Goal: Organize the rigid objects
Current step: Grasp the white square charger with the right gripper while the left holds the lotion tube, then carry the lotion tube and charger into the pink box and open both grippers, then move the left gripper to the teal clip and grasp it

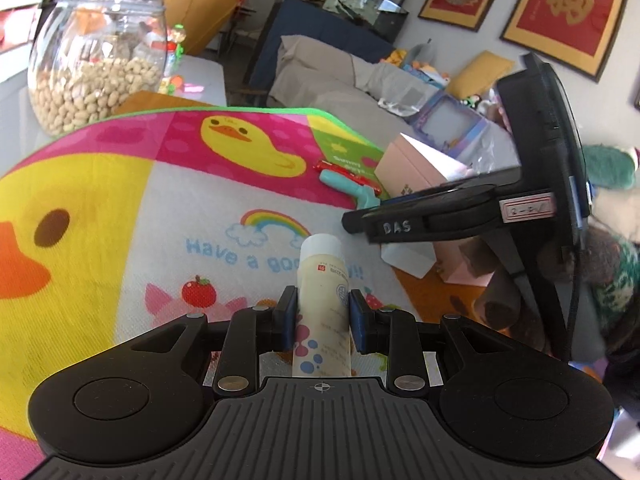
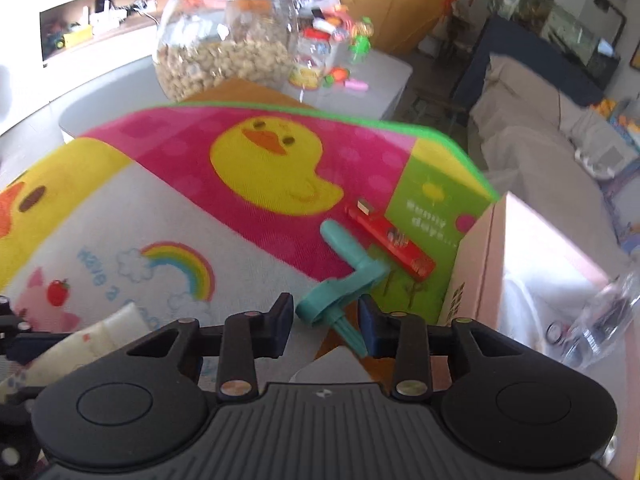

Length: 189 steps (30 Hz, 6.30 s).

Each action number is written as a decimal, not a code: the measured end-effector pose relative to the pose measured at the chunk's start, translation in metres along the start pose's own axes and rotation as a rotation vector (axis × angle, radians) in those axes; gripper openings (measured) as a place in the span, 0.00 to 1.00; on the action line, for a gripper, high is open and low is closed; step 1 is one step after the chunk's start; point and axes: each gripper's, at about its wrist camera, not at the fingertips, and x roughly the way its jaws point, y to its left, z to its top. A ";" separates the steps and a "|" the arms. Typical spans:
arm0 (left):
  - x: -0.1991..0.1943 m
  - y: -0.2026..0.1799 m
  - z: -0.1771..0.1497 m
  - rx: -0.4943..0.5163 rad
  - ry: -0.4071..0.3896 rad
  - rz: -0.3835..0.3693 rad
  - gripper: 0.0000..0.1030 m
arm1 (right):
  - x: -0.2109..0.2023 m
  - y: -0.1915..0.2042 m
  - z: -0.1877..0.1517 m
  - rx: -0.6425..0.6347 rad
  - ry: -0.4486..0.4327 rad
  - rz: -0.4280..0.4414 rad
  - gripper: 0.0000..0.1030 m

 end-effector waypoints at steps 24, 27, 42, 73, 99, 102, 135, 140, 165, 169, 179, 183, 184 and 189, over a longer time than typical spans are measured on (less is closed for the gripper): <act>0.001 0.006 0.000 -0.048 -0.009 -0.016 0.30 | -0.089 -0.026 -0.118 0.088 -0.071 0.125 0.59; 0.002 0.005 0.000 -0.045 -0.011 -0.011 0.30 | -0.098 -0.029 -0.129 0.076 -0.079 0.101 0.59; 0.003 0.000 0.000 -0.026 -0.014 0.014 0.30 | -0.103 -0.067 -0.160 0.249 -0.097 -0.011 0.72; 0.004 -0.065 -0.013 0.301 0.101 0.203 0.30 | -0.094 -0.069 -0.155 0.296 -0.105 -0.018 0.72; -0.025 -0.098 -0.019 0.388 0.099 0.011 0.27 | -0.162 -0.067 -0.168 0.304 -0.226 -0.096 0.37; -0.036 -0.123 -0.007 0.456 0.045 -0.010 0.27 | -0.184 -0.072 -0.178 0.304 -0.292 -0.151 0.35; -0.021 -0.132 -0.011 0.392 0.106 -0.128 0.27 | -0.161 -0.083 -0.189 0.356 -0.152 -0.082 0.48; -0.021 -0.160 0.040 0.448 -0.033 -0.165 0.27 | -0.203 -0.106 -0.157 0.345 -0.326 -0.168 0.48; 0.102 -0.052 0.117 0.031 0.066 0.113 0.28 | -0.137 -0.096 -0.138 0.263 -0.269 -0.091 0.60; 0.107 -0.040 0.108 -0.028 0.085 0.106 0.28 | -0.134 -0.077 -0.134 0.192 -0.265 -0.091 0.63; 0.170 -0.076 0.145 0.139 0.049 0.085 0.28 | -0.135 -0.047 -0.133 0.100 -0.228 -0.075 0.64; 0.208 -0.064 0.144 0.128 0.175 0.120 0.25 | -0.136 -0.044 -0.136 0.089 -0.217 -0.069 0.64; 0.208 -0.060 0.142 0.137 0.184 0.107 0.22 | -0.136 -0.045 -0.137 0.097 -0.214 -0.058 0.64; 0.175 -0.040 0.128 0.139 0.227 0.025 0.22 | -0.117 -0.042 -0.127 0.138 -0.182 0.067 0.64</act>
